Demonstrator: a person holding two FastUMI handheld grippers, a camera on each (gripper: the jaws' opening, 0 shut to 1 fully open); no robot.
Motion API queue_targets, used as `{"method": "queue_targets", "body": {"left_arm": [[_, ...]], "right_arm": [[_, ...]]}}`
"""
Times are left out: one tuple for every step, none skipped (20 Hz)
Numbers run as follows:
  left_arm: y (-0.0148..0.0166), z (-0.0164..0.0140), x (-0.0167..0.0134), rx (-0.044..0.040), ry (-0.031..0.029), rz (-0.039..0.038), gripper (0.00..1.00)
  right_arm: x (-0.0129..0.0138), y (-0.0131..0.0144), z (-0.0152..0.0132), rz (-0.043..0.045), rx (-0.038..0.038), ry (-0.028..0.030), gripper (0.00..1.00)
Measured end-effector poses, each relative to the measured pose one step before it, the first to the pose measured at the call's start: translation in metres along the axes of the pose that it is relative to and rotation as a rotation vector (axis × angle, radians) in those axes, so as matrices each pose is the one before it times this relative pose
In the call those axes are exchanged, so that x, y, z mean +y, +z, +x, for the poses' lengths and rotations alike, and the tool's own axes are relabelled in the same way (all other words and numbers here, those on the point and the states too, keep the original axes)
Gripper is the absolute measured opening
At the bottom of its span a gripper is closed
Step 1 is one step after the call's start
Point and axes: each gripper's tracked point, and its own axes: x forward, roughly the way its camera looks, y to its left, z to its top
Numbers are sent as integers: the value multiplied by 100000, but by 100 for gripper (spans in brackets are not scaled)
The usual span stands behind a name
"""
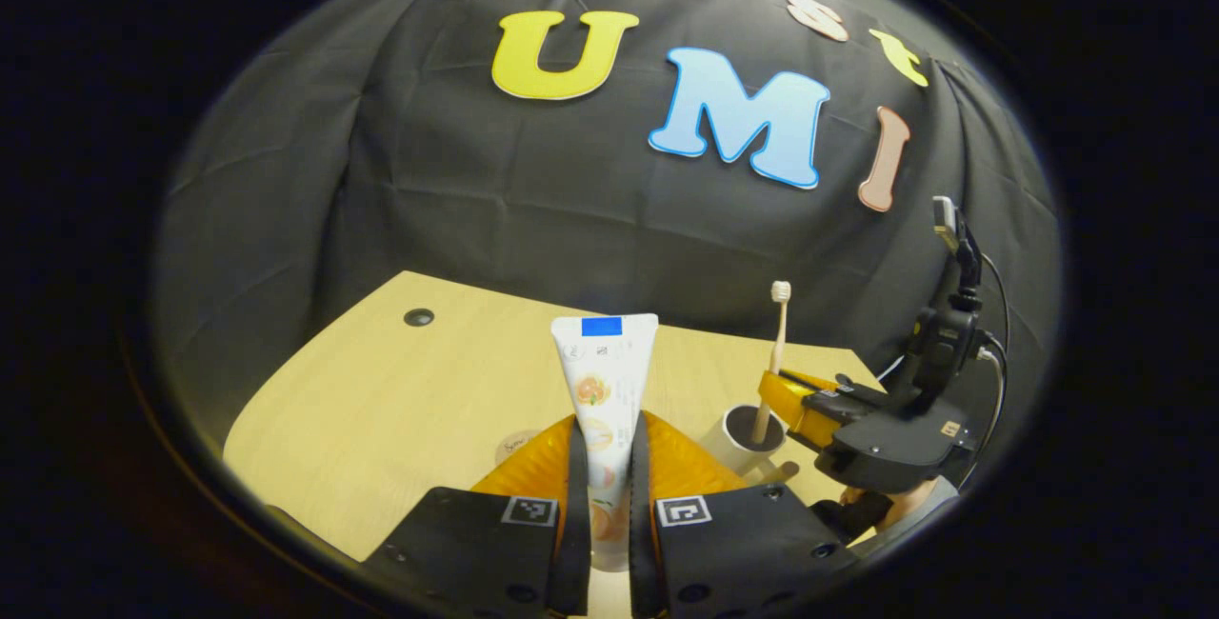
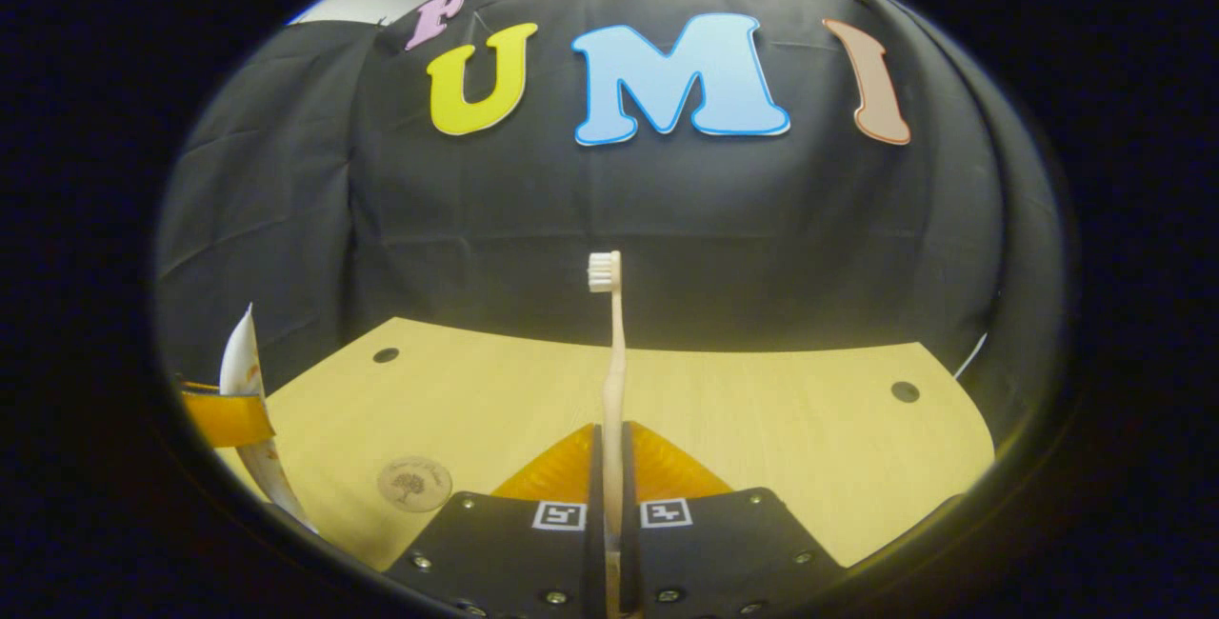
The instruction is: Put the toothbrush and toothpaste on the desktop into the cup, then pick up the cup and place it on the coaster on the desktop.
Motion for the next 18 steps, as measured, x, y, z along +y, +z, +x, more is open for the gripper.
{"method": "queue_targets", "body": {"left_arm": [[-102, 25, -154, 303, -211, 12, 24], [-116, 84, -133, 336, -148, 120, 24], [-64, 97, -168, 239, -182, 132, 24], [-63, 129, -124, 156, -221, 66, 24], [2, 19, -138, 122, -263, 9, 24], [-146, 155, -243, 182, -475, -66, 24], [-102, 186, -245, 258, -419, -89, 23], [-42, 305, -291, 228, -546, -279, 24], [-124, 292, -434, 337, -993, -410, 24], [-87, 275, -318, 309, -771, -509, 24], [-115, 280, -428, 249, -878, -372, 23], [-71, 417, -489, -44, -938, -384, 23], [41, 479, -485, -234, -1188, -210, 23], [143, 416, -510, -550, -1257, -47, 26], [226, 553, -463, -912, -1308, -57, 26], [268, 674, -460, -1145, -1483, -69, 26], [267, 665, -412, -1304, -1395, -61, 24], [296, 548, -305, -1211, -964, 180, 23]], "right_arm": [[129, 105, -131, 509, 488, 640, 9], [-81, -150, -62, 245, 666, -307, 11], [-116, 73, -129, -81, 467, -537, 22], [-34, -61, -270, 113, 413, -36, 23], [60, 15, -299, 165, 574, 21, 35], [108, 66, -390, 311, 502, 610, 40], [-47, 187, -513, 103, 341, -33, 57], [-207, 156, -549, 43, -93, -837, 63], [-254, 442, -530, 0, -593, -616, 75], [-386, 393, -661, 72, -750, -1334, 82], [-365, 587, -575, 442, -1366, -248, 86], [-496, 449, -531, 1151, -1696, -7, 86], [-242, 924, -515, 1461, -1746, 229, 86], [-202, 790, -596, 1523, -1947, 8, 86], [-298, 999, -593, 1438, -1977, -364, 86], [-371, 870, -779, 1176, -2005, -433, 85], [-365, 974, -631, 966, -1869, -913, 85], [-637, 642, -720, 760, -1563, -1045, 85]]}}
